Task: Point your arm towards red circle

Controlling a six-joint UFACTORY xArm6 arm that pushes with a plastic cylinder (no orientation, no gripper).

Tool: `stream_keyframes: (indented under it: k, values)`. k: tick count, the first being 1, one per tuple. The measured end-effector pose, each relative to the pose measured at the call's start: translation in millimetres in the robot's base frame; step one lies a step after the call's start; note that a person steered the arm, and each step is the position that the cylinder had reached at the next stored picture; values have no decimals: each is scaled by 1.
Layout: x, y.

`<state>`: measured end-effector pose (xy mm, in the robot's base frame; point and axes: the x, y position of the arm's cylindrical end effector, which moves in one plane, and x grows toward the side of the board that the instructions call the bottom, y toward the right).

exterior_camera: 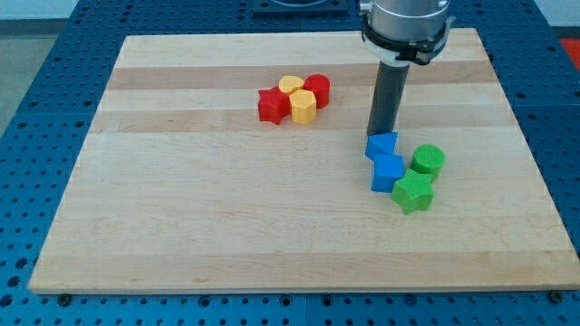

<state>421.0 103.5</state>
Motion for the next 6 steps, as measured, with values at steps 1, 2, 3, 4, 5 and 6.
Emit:
stream_keyframes:
  k: [1,2,3,4,5,6]
  values:
    - [0,0]
    - [-1,-2]
    - [-1,-4]
    - [-26,-9]
    - [-60,-21]
    - [-64,-52]
